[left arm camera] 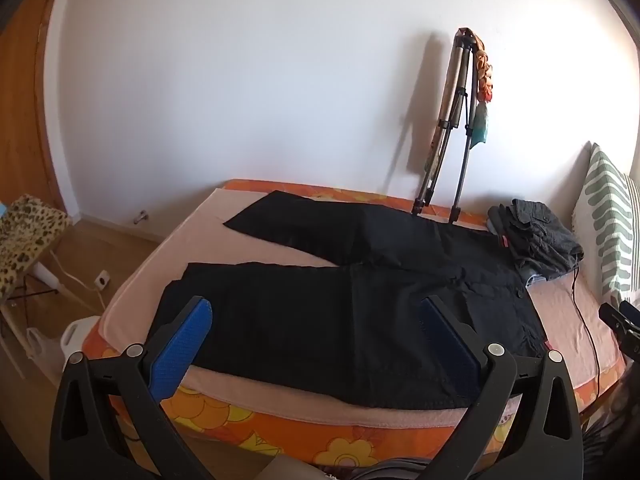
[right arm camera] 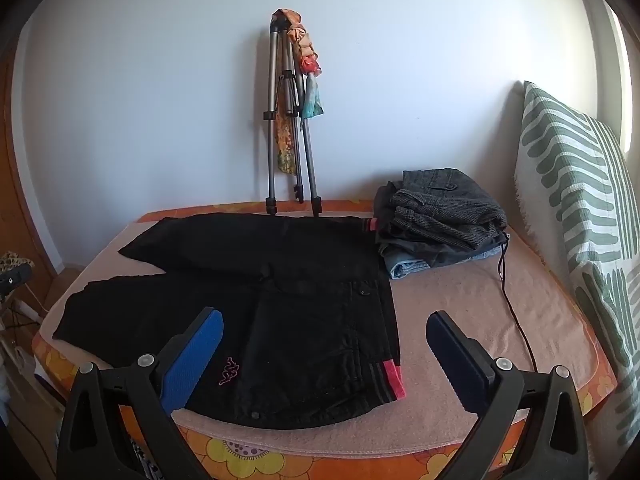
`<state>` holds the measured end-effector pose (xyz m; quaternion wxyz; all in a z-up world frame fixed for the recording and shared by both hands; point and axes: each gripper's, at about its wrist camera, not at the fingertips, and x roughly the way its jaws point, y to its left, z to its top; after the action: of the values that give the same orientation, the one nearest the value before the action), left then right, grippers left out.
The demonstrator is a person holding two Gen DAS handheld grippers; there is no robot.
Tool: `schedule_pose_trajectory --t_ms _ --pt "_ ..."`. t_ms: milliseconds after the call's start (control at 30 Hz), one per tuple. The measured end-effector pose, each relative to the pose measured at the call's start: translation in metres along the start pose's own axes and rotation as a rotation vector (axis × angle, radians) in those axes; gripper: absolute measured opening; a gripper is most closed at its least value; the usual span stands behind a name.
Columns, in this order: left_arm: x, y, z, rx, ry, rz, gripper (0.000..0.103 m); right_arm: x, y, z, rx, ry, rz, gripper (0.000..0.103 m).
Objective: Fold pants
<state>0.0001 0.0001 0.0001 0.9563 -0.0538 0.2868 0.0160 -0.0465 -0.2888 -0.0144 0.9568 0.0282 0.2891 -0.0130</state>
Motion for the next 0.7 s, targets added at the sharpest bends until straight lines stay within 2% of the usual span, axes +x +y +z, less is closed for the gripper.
schedule_pose_trajectory --t_ms 700 --pt "0.0011 0.0068 -0.0021 -0.001 -0.001 0.001 0.103 0.0013 0.0024 0.0019 0.005 0.012 0.003 0.103"
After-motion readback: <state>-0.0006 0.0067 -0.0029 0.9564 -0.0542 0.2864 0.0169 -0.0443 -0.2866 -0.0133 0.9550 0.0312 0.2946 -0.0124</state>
